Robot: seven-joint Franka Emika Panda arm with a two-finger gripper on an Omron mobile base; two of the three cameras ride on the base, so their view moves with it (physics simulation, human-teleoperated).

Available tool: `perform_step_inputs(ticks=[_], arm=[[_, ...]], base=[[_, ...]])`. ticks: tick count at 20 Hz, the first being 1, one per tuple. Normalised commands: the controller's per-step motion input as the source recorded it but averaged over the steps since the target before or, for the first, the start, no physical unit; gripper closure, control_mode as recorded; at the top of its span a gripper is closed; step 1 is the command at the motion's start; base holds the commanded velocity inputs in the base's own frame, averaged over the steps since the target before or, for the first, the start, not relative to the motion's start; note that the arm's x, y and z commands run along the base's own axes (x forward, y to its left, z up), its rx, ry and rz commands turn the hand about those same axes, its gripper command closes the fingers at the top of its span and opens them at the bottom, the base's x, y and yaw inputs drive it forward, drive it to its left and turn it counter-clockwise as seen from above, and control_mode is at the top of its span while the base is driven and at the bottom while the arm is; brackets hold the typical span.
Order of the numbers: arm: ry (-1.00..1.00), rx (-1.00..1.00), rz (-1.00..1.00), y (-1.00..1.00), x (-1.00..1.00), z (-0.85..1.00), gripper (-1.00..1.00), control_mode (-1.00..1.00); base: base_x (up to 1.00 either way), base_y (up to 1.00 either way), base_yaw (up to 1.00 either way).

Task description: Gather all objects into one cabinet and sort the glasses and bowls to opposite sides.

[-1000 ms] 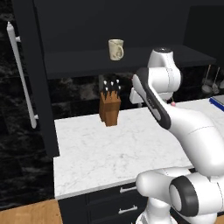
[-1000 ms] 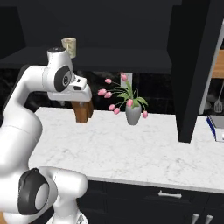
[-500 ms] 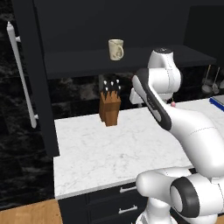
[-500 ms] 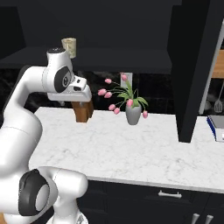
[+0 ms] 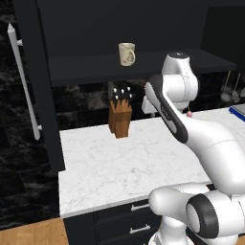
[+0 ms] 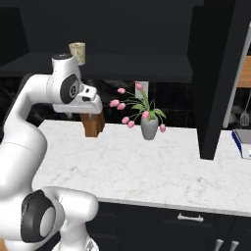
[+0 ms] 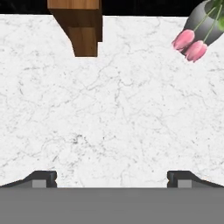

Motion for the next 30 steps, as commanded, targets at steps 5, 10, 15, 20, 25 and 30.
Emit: perform_step_inputs(ticks=[5,10,15,20,25,30], arm=[[-0.35,0.0,0.0,0.2,0.04,0.17,-1.0,-1.0],[-0.36,0.0,0.04,0.11,-0.01,0.49,-1.0,-1.0],[-0.25,0.0,0.04,0.39,0.09,0.66,-1.0,-1.0],[-0.13,0.0,0.03,0.24,0.25,0.71,-1.0,-1.0],[-0.02,0.01,0.01,0.03,0.55,0.65,-1.0,-1.0],[-0.07,0.0,0.0,0.23,0.21,0.76,-1.0,-1.0]], base=[[0.0,0.0,0.0],[0.0,0.0,0.0],[0.0,0.0,0.0],[0.0,0.0,0.0],[0.0,0.0,0.0],[0.0,0.0,0.0]])
